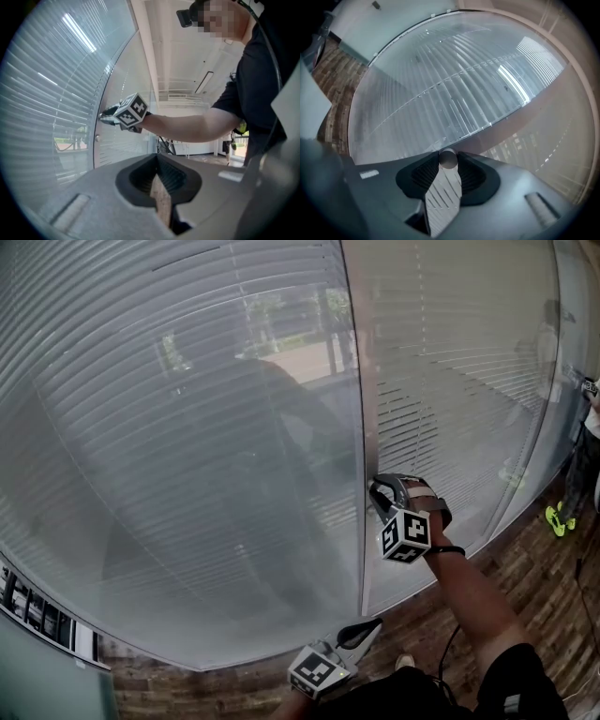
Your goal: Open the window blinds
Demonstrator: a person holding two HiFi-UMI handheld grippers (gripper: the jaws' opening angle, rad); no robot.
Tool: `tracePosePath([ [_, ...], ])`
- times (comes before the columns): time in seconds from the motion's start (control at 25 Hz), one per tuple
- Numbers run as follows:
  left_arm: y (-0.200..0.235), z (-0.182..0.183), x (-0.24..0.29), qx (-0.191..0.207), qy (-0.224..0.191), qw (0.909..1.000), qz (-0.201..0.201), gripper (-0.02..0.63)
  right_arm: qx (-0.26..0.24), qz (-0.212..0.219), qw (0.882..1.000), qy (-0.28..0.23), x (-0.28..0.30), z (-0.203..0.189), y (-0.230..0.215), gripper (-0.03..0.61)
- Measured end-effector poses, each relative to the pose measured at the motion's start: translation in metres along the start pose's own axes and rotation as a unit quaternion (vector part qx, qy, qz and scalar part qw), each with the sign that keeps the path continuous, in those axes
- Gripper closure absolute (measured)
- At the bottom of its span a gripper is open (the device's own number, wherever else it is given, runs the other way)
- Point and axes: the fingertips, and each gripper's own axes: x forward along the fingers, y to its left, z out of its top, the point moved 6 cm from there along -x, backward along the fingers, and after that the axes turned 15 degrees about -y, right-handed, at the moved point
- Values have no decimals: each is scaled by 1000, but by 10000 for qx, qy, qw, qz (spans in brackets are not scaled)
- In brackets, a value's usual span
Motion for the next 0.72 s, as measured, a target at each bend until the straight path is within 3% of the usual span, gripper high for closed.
tracePosePath([
  [0.36, 4, 2, -7, -17, -15, 9999, 117, 609, 1381, -301, 9897, -229, -2, -6, -5, 456],
  [0.56, 2, 3, -10, -26, -50, 9999, 149, 609, 2209, -523, 9731, -401, -4, -9, -8, 456],
  [0.72, -4, -2, -12, -100, -39, 9998, 156, 609, 2306, -585, 9703, -444, -4, -9, -10, 456],
])
